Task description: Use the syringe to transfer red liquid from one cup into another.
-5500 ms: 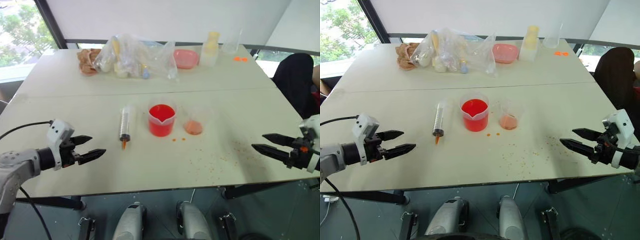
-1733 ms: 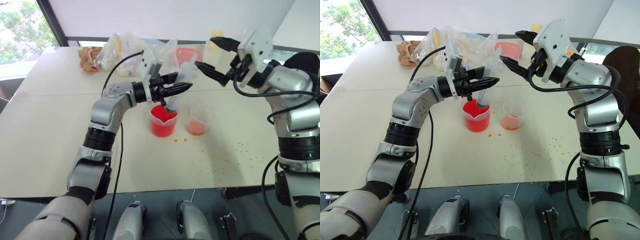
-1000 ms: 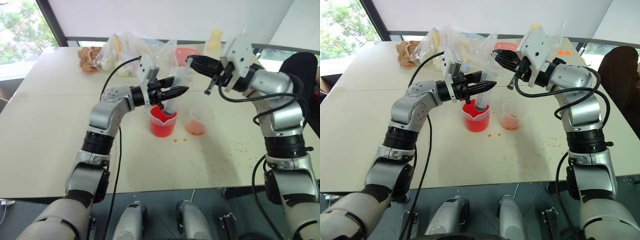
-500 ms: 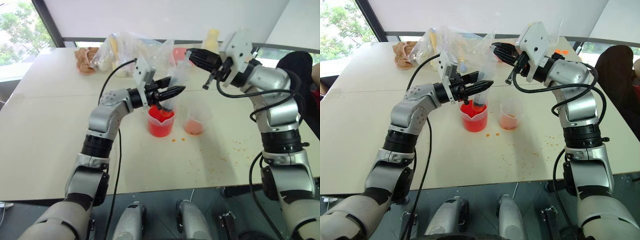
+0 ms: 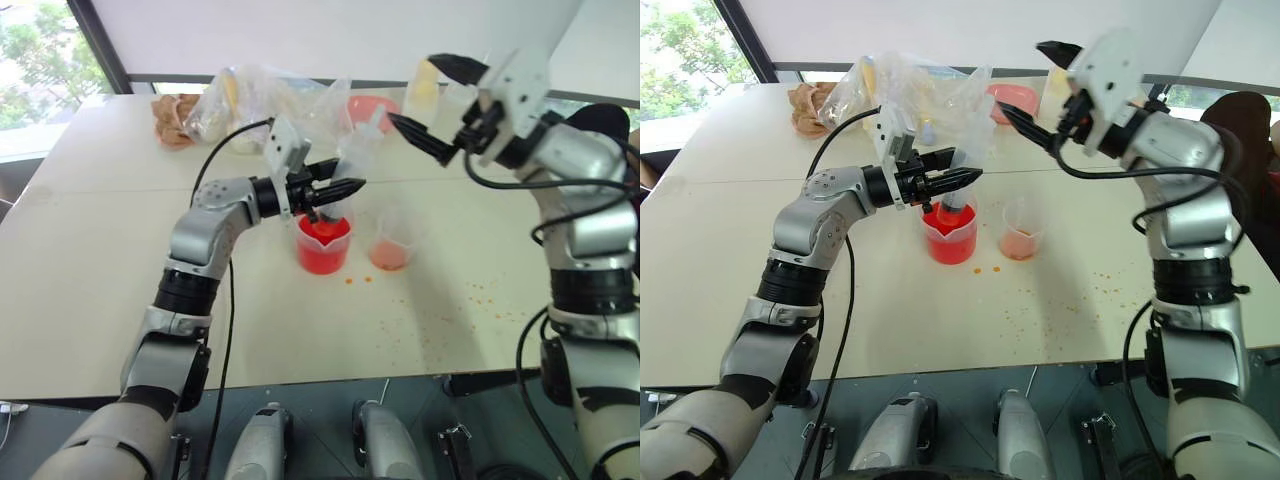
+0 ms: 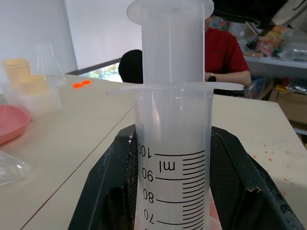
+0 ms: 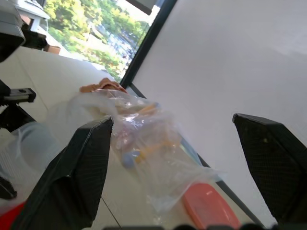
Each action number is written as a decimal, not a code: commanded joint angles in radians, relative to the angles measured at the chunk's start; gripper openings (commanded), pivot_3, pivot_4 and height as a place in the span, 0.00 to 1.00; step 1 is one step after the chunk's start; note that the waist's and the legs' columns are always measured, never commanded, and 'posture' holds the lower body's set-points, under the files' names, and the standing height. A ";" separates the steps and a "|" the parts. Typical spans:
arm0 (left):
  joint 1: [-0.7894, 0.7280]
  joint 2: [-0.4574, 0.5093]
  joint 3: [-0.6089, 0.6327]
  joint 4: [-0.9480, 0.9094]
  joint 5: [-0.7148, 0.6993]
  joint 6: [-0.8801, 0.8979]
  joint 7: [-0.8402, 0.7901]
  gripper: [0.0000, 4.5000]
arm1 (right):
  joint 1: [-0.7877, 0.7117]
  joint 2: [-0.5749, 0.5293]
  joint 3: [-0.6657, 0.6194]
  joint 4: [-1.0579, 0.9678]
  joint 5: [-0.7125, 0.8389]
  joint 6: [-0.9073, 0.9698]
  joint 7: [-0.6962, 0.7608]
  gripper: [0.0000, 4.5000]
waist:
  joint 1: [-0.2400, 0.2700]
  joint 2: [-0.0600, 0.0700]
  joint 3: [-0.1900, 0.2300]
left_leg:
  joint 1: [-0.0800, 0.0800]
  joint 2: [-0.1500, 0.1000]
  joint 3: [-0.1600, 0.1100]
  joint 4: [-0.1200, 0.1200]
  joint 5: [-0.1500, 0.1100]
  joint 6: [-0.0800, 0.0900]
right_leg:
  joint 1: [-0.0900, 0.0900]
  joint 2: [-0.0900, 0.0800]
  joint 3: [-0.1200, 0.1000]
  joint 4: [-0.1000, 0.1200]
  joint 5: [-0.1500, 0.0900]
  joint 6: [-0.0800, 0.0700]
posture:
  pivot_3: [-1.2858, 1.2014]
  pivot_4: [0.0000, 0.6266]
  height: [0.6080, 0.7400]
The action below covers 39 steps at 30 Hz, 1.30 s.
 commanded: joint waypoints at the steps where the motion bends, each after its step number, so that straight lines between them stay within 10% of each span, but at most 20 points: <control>1: -0.058 0.011 0.056 0.001 -0.024 -0.011 0.024 0.33 | 0.109 -0.068 -0.158 -0.158 0.161 0.175 0.006 0.86 | 0.005 0.000 0.000 | 0.000 0.000 0.000 0.000 0.000 0.000 | 0.000 0.000 0.000 0.000 0.000 0.000 | 0.52 0.24 1.00; 20: -0.316 -0.297 0.046 0.315 -0.043 -0.192 -0.008 0.33 | 0.325 -0.209 -0.388 -0.244 0.154 0.221 -0.138 0.86 | 0.018 0.000 0.000 | 0.000 0.000 0.002 0.001 0.000 0.000 | 0.001 0.000 0.001 -0.002 0.000 0.000 | 0.52 0.24 1.00; 39: -0.268 -0.379 -0.023 0.485 0.077 -0.379 -0.068 0.33 | 0.159 -0.158 -0.197 -0.210 0.156 0.162 -0.110 0.86 | 0.019 0.001 0.000 | 0.000 0.000 0.002 0.001 0.000 0.001 | 0.001 0.001 0.001 -0.003 0.000 0.000 | 0.52 0.24 1.00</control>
